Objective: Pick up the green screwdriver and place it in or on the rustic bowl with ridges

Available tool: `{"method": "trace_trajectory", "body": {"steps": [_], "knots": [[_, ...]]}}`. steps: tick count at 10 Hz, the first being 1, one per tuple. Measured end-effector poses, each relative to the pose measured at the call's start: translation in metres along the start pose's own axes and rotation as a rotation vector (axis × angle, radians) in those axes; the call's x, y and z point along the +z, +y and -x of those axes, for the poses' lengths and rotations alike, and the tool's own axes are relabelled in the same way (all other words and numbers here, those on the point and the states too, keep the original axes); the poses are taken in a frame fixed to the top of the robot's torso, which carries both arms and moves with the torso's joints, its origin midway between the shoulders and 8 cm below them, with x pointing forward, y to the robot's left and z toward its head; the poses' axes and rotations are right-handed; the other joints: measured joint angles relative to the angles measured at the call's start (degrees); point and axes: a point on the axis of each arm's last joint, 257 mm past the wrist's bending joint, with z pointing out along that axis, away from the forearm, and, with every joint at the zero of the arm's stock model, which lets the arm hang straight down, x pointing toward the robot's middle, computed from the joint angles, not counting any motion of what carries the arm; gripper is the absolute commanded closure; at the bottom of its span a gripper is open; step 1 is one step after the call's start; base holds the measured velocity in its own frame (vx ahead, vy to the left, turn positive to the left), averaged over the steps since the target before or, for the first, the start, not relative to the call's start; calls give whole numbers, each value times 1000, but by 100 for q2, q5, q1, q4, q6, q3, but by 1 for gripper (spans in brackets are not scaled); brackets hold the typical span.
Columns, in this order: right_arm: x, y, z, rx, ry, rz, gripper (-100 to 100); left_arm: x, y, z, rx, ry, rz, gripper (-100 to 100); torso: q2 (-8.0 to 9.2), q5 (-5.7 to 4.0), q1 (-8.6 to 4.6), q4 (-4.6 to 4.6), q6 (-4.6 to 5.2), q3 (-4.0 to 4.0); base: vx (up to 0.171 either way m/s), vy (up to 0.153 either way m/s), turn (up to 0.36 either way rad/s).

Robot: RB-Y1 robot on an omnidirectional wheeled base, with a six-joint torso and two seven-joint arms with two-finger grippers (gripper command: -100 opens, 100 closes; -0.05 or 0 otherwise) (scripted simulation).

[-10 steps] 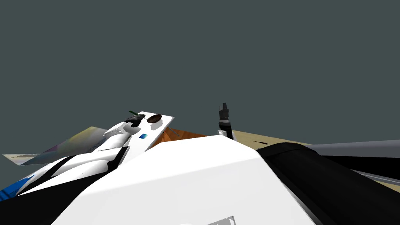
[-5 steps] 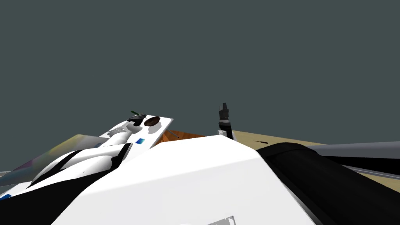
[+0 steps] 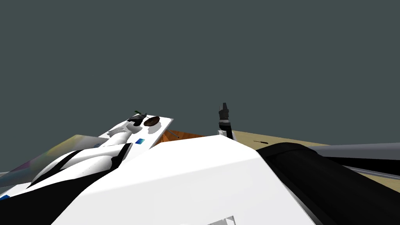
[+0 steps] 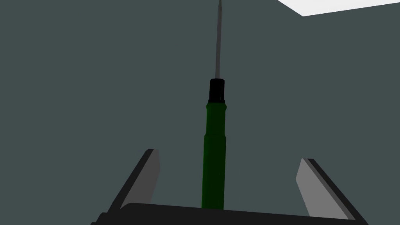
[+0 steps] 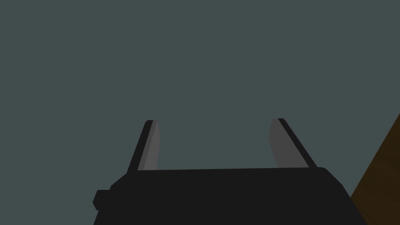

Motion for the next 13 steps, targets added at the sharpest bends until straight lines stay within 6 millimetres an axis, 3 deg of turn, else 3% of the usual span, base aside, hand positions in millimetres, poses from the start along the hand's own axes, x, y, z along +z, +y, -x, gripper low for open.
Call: {"method": "trace_trajectory", "body": {"steps": [7,13], "knots": [[0,0,0,0,0,0,0,-3,64,26,-12,11,74,-100,20,-3,-11,5,3,12,-44,-22,-123],[0,0,0,0,0,0,0,-7,108,50,-32,4,137,-100,14,-2,-9,3,3,8,-25,-13,-76]]}}
